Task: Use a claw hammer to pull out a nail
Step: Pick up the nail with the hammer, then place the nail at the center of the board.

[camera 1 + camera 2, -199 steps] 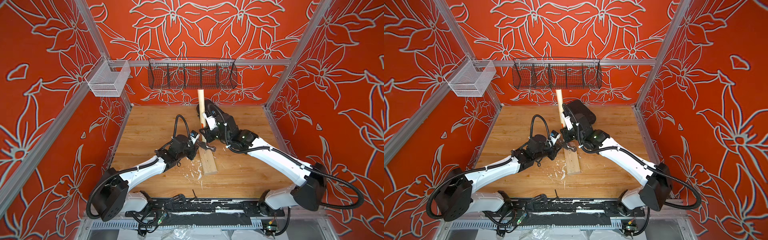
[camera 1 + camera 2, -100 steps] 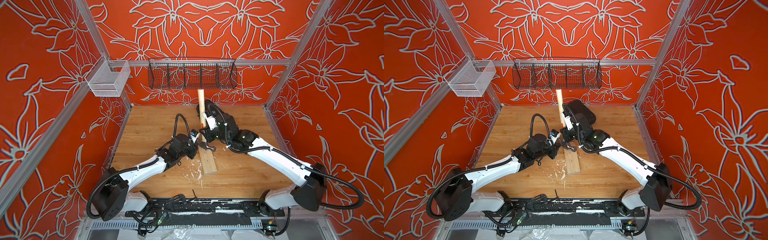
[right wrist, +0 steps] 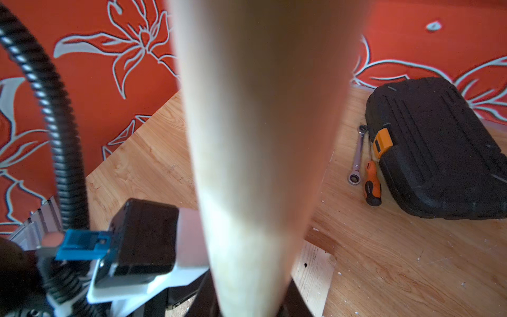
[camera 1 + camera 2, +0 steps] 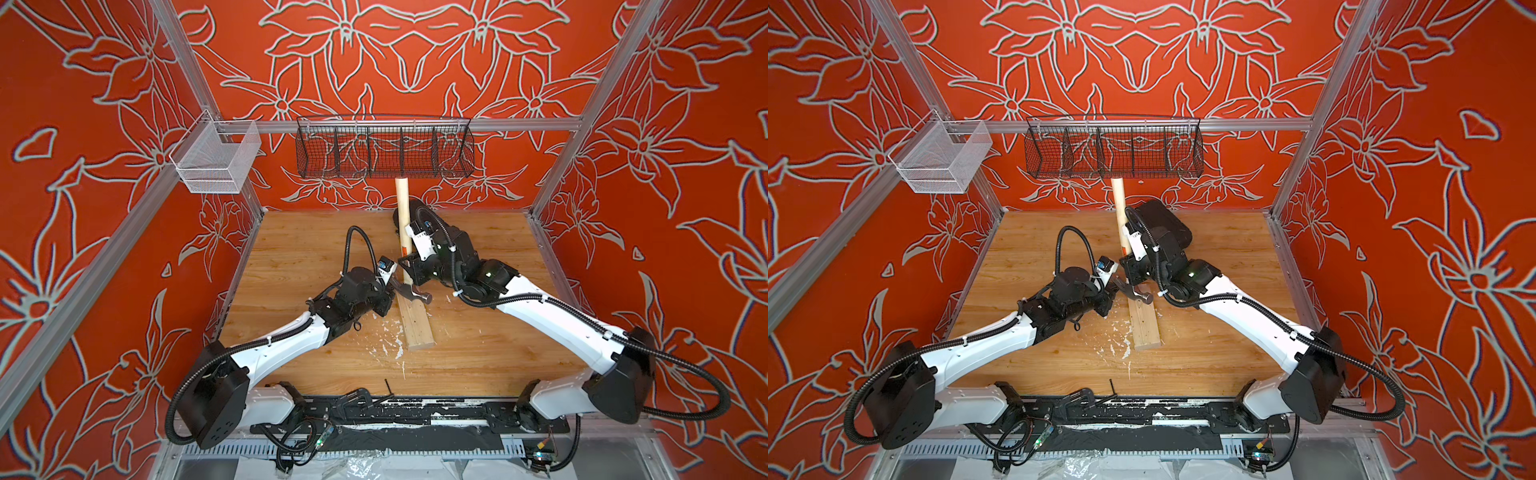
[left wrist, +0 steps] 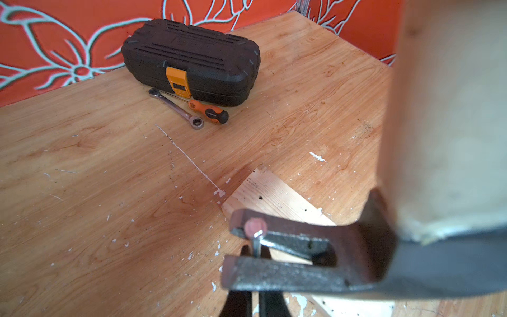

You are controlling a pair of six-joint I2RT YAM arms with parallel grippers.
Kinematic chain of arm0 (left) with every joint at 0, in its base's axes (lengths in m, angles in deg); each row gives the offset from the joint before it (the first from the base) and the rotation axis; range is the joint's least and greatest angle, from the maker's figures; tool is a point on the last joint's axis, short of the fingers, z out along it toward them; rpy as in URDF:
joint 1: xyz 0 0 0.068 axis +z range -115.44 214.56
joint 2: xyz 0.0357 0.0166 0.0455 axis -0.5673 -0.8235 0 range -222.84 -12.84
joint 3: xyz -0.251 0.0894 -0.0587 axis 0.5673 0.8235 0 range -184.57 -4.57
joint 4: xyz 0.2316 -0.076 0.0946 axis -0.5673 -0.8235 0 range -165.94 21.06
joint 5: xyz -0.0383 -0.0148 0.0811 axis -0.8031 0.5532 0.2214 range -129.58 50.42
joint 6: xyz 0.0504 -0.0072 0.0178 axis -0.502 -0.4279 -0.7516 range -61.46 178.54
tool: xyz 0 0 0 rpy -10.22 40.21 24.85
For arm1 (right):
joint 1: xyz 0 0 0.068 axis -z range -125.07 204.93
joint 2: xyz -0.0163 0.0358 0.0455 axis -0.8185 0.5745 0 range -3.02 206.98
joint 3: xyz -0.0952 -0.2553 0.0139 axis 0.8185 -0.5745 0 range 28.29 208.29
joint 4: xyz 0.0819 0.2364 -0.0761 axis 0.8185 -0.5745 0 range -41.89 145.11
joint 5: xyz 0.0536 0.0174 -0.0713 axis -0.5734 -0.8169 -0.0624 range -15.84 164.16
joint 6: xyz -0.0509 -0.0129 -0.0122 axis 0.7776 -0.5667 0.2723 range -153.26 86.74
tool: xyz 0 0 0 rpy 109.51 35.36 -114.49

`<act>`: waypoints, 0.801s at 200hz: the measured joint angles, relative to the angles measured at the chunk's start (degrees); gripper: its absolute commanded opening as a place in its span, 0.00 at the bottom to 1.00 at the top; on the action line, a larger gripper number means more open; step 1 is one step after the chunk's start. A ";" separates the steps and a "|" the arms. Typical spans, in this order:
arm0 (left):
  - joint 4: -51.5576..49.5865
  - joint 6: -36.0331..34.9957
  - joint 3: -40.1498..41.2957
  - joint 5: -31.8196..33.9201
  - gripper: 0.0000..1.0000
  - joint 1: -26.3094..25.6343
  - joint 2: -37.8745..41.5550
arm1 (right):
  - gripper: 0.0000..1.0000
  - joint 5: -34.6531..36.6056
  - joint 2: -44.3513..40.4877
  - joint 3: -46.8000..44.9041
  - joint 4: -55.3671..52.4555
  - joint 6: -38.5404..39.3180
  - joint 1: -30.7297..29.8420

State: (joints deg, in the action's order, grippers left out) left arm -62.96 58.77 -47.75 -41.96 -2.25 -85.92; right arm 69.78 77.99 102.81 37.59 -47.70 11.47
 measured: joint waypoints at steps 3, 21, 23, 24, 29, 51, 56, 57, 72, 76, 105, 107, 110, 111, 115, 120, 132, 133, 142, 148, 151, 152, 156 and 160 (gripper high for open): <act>0.00 0.04 0.00 0.11 0.00 0.07 0.09 | 0.00 0.00 -0.04 0.00 0.04 0.00 0.00; -0.04 1.07 0.00 0.37 0.00 0.61 0.39 | 0.00 0.00 -0.26 0.00 0.07 0.00 -0.02; -0.04 1.09 0.00 0.37 0.00 0.68 0.39 | 0.00 0.00 -0.28 0.00 0.04 0.02 -0.02; -0.04 1.20 0.00 0.37 0.00 0.76 0.42 | 0.00 0.00 -0.31 0.00 0.04 0.02 -0.02; -0.11 1.55 -0.02 0.42 0.00 1.16 0.44 | 0.00 0.02 -0.35 0.00 0.00 0.02 -0.02; -1.01 4.04 -0.09 0.13 0.00 4.39 0.55 | 0.00 0.61 -0.59 0.00 -0.33 0.20 0.00; -1.09 4.72 -0.07 -0.17 0.00 5.40 0.59 | 0.00 0.92 -0.68 0.00 -0.35 0.26 0.02; -1.09 4.81 -0.07 -0.15 0.00 5.53 0.59 | 0.00 0.94 -0.68 0.00 -0.35 0.26 0.02; -1.20 6.62 0.13 -0.52 0.00 8.13 0.98 | 0.00 1.53 -0.92 0.00 -0.35 0.42 0.02; -1.27 6.97 0.22 -0.50 0.00 8.66 1.16 | 0.00 1.70 -1.03 0.00 -0.35 0.44 0.02; -3.45 10.03 0.26 -0.72 0.00 10.27 1.46 | 0.00 2.23 -1.88 -0.02 -0.35 0.48 0.02; -3.67 10.19 0.24 -0.72 0.00 10.38 1.36 | 0.00 2.32 -1.97 -0.04 -0.35 0.48 0.02; -4.15 10.54 0.20 -1.01 0.00 10.62 1.20 | 0.00 2.40 -2.03 -0.07 -0.33 0.48 0.02; -4.37 10.67 0.17 -1.05 0.00 10.69 1.14 | 0.00 2.43 -2.05 -0.07 -0.31 0.48 0.02; -4.98 11.26 0.07 -1.07 0.00 11.02 0.79 | 0.00 2.49 -2.16 -0.13 -0.31 0.48 0.02; -6.05 11.89 -0.26 -1.18 0.00 11.50 0.22 | 0.00 2.58 -2.34 -0.22 -0.31 0.50 0.02; -8.55 13.49 -1.36 -1.36 0.00 12.76 -1.64 | 0.00 2.71 -2.75 -0.70 -0.26 0.48 0.02; -8.72 13.60 -1.42 -1.31 0.00 12.87 -1.79 | 0.00 2.71 -2.75 -0.72 -0.26 0.50 0.02; -10.40 14.80 -2.27 -1.36 0.00 14.05 -3.61 | 0.00 2.89 -3.10 -1.27 -0.20 0.50 0.02; -11.19 15.45 -2.62 -1.33 0.00 14.73 -4.68 | 0.00 2.93 -3.28 -1.64 -0.22 0.50 0.02; -11.56 15.76 -2.73 -1.33 0.00 15.06 -5.14 | 0.00 2.93 -3.39 -1.84 -0.24 0.50 0.02; -11.69 15.91 -2.80 -1.36 0.00 15.23 -5.38 | 0.00 2.93 -3.41 -1.88 -0.22 0.48 0.02; -12.13 16.33 -2.91 -1.36 0.00 15.65 -6.03 | 0.00 2.95 -3.54 -2.21 -0.20 0.48 0.02; -12.68 16.65 -2.99 -1.38 0.00 16.04 -6.64 | 0.00 2.95 -3.61 -2.43 -0.24 0.48 0.02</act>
State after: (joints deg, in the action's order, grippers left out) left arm -75.64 75.42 -50.74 -43.33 13.79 -92.56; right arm 72.73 74.38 100.38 37.35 -47.21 11.49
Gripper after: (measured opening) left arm 0.048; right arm 0.240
